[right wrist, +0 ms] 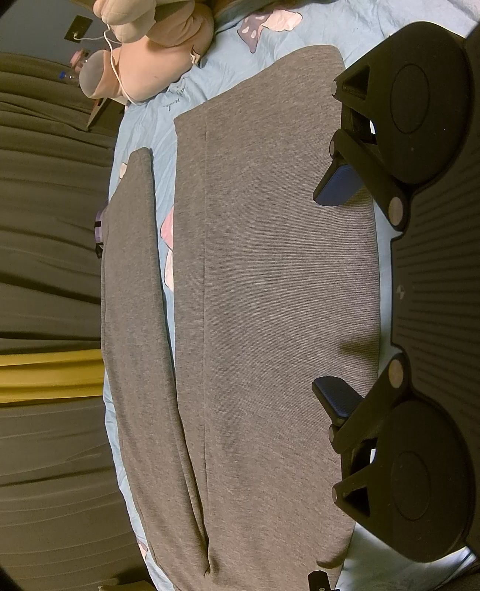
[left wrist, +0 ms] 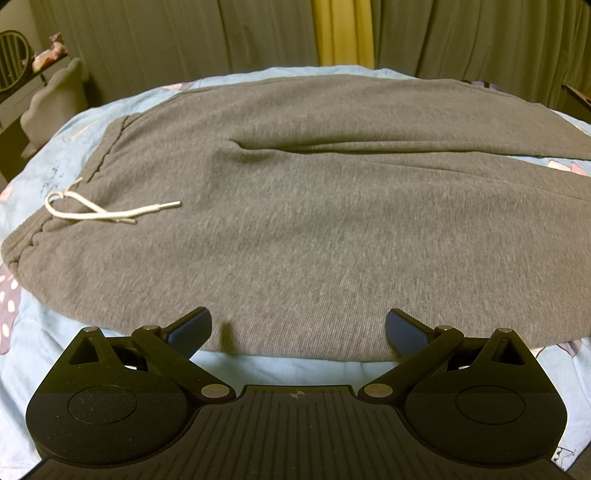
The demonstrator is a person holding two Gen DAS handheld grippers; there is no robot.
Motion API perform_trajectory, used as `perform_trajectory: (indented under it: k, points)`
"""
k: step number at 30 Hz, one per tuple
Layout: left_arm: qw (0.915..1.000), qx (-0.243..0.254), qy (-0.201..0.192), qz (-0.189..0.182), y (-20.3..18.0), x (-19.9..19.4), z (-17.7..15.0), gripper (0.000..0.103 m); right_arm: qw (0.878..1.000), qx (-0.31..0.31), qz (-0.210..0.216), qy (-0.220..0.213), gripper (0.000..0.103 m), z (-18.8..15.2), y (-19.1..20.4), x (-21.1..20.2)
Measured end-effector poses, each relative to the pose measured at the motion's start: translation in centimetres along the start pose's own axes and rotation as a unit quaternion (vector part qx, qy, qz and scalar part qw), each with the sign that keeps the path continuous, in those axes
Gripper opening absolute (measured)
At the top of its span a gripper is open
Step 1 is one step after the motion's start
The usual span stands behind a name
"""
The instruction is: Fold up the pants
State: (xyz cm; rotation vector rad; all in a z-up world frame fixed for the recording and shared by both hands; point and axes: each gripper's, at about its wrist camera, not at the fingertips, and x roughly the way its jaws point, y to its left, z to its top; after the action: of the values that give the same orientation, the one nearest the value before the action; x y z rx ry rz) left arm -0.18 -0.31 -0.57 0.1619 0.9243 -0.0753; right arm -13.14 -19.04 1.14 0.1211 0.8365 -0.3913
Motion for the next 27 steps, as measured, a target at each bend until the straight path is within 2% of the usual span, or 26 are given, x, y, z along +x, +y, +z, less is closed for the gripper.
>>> perform_trajectory:
  k: [27]
  points:
    - [1.0,-0.001,-0.002,-0.003,0.13,-0.31,0.12,0.103,1.0,-0.008,-0.006,0.013,0.099,0.03,0.43,0.15]
